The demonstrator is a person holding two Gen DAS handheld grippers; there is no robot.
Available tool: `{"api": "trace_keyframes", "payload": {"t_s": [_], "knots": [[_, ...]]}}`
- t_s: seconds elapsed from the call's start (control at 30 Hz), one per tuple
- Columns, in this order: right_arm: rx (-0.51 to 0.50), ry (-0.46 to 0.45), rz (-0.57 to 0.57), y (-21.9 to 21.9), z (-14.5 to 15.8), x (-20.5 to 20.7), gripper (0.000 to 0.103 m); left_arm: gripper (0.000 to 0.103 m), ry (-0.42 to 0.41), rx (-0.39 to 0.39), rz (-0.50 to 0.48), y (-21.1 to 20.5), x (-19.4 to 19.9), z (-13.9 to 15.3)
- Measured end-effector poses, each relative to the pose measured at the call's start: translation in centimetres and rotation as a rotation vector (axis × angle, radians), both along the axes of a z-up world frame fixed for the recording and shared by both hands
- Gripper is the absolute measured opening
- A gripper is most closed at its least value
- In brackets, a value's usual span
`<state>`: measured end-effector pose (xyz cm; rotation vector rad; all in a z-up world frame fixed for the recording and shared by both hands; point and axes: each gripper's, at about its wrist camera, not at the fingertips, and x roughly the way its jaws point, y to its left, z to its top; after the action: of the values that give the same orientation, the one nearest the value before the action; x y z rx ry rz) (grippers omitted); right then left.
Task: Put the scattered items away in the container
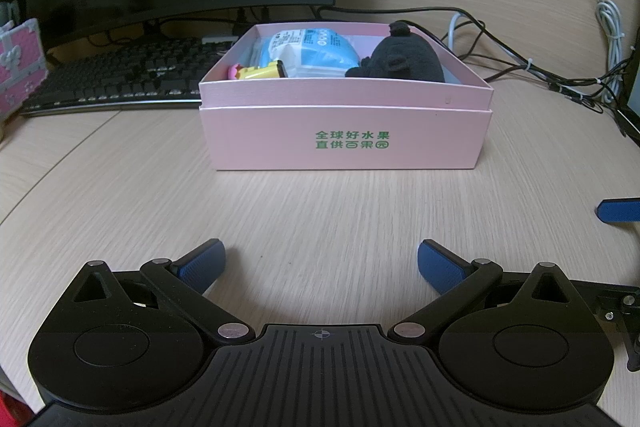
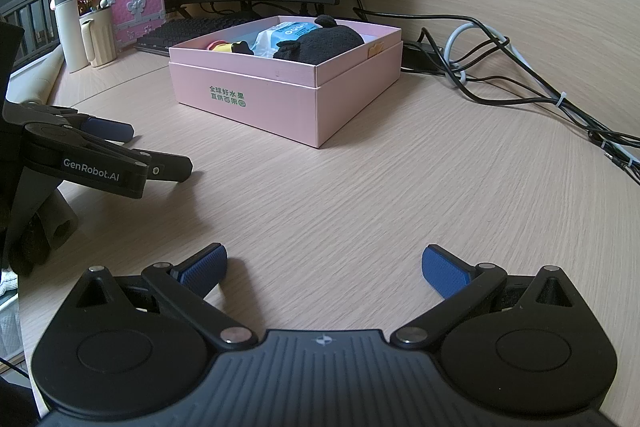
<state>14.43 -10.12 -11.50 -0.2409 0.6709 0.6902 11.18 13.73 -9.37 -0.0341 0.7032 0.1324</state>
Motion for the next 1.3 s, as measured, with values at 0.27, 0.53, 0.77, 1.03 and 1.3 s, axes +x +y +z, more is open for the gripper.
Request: {"api": "trace_keyframes", "payload": {"t_s": [0.27, 0.53, 0.77, 1.03, 1.3], "knots": [[0.000, 0.000, 0.000, 0.00, 0.00, 0.01, 0.103, 0.103, 0.000, 0.000, 0.000, -0.02, -0.01, -0.01], [0.000, 0.000, 0.000, 0.00, 0.00, -0.01, 0.103, 0.103, 0.000, 0.000, 0.000, -0.01, -0.02, -0.01], [0.000, 0.000, 0.000, 0.00, 0.00, 0.00, 0.103, 0.103, 0.000, -0.001, 0.000, -0.04, -0.04, -0.02], [0.000, 0.000, 0.000, 0.01, -0.01, -0.03, 0.103, 0.103, 0.019, -0.002, -0.031, 0.22, -0.01, 0.17], [0.000, 0.000, 0.000, 0.00, -0.01, 0.00, 0.103, 0.103, 0.022, -0.007, -0.031, 0.14, 0.09, 0.14]]}}
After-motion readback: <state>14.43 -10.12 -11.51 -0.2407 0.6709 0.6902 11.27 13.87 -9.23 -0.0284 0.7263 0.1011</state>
